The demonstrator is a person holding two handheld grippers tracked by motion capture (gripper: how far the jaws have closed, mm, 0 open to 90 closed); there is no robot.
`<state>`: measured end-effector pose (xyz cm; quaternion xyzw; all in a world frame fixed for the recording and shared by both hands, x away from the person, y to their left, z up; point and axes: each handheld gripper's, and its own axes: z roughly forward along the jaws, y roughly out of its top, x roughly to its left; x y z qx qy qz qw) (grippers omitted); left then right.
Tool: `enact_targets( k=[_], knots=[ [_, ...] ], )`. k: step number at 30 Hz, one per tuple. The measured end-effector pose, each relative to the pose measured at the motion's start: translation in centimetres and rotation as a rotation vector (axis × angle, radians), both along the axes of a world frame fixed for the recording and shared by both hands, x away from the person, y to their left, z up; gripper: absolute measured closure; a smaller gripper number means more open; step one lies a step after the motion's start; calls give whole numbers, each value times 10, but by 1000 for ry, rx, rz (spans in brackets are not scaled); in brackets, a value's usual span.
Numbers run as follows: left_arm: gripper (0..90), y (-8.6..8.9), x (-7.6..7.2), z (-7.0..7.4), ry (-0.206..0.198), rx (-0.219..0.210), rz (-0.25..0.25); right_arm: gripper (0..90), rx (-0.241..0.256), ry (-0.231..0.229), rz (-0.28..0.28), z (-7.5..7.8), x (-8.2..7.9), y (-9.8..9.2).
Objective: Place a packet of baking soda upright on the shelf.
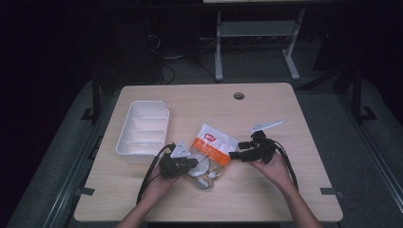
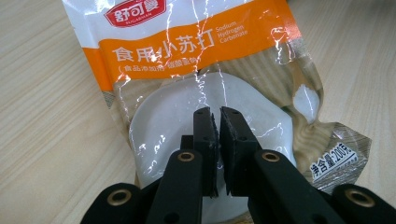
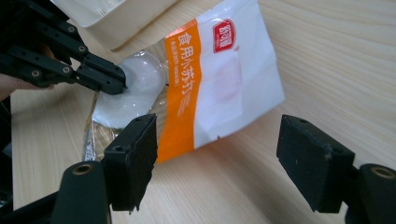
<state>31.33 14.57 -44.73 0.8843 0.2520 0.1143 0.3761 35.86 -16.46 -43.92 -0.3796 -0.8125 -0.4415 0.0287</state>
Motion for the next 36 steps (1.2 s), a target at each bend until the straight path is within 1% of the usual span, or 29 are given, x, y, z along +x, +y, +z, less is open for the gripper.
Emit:
enact_targets(
  k=[3, 4, 9, 10, 15, 21, 22, 24, 25, 26, 27, 28, 29, 30, 31, 32, 36],
  knots=[
    [847, 0, 0, 0, 2, -2, 1, 286, 10, 16, 0, -3, 2, 4],
    [847, 0, 0, 0, 2, -3, 1, 291, 10, 24, 6, -6, 4, 8],
    [840, 0, 0, 0, 2, -4, 1, 305, 2, 37, 13, -9, 7, 17],
    [840, 0, 0, 0, 1, -4, 1, 307, 2, 57, 21, -9, 9, 22],
    [835, 0, 1, -1, 2, -7, 1, 326, -8, 56, 25, -7, 12, 31],
    [823, 1, 1, -1, 2, -8, 2, 379, 14, 68, 4, -12, 15, 33],
    [823, 0, 1, -1, 2, -8, 2, 412, 28, 78, -9, -14, 15, 33],
    [821, 0, 1, -1, 1, -7, 2, 427, 33, 79, -15, -15, 15, 34],
    [817, 1, 1, -1, 1, -8, 3, 479, 39, 85, -21, -17, 16, 34],
    [813, 1, 1, -1, 2, -11, 6, 505, 37, 84, -23, -17, 16, 34],
    [808, 1, 1, -1, 2, -11, 6, 505, 37, 84, -23, -17, 16, 34],
    [797, 1, 1, -1, 4, -14, 6, 568, 35, 84, -22, -19, 17, 36],
    [797, 1, 1, -1, 5, -14, 6, 568, 35, 84, -22, -19, 17, 36],
    [797, 1, 1, -1, 4, -12, 6, 599, 32, 84, -23, -19, 16, 36],
    [796, 1, 1, 0, 4, -12, 6, 644, 29, 83, -23, -20, 16, 37],
    [779, 1, 1, 0, 5, -13, 8, 704, 36, 91, -18, -21, 17, 38],
    [746, 2, 0, 1, 11, -13, 7, 805, 40, 82, -4, -21, 16, 42]
  ],
)
